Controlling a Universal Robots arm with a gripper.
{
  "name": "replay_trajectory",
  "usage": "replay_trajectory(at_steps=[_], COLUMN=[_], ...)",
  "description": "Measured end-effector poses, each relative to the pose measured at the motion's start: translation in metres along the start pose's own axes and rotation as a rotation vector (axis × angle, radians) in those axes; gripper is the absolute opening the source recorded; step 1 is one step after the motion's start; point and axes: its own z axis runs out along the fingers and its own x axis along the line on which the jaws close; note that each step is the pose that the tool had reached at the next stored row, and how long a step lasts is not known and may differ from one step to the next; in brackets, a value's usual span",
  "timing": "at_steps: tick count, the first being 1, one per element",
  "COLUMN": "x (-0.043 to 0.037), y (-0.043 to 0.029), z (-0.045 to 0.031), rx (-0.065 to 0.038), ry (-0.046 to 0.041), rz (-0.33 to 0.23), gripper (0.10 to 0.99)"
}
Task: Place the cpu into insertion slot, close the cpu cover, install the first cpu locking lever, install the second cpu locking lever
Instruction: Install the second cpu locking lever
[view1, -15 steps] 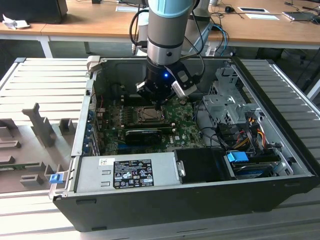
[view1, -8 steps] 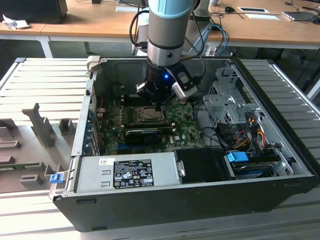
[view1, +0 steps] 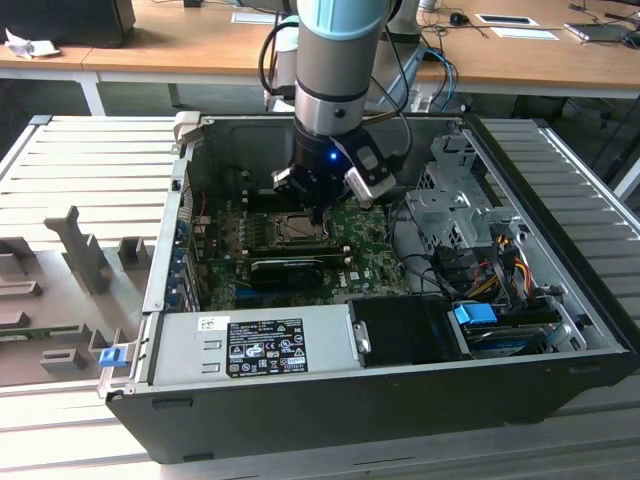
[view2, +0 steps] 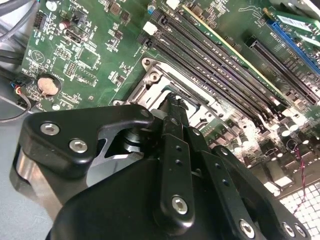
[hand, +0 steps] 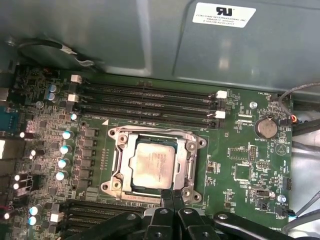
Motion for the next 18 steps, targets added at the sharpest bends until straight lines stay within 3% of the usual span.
replay_trajectory(at_steps=[18], x=[0.0006], y=[-0.0058], z=[-0.0007], rx=[0.0], ry=[0.0], rz=[0.0], gripper=[0.106])
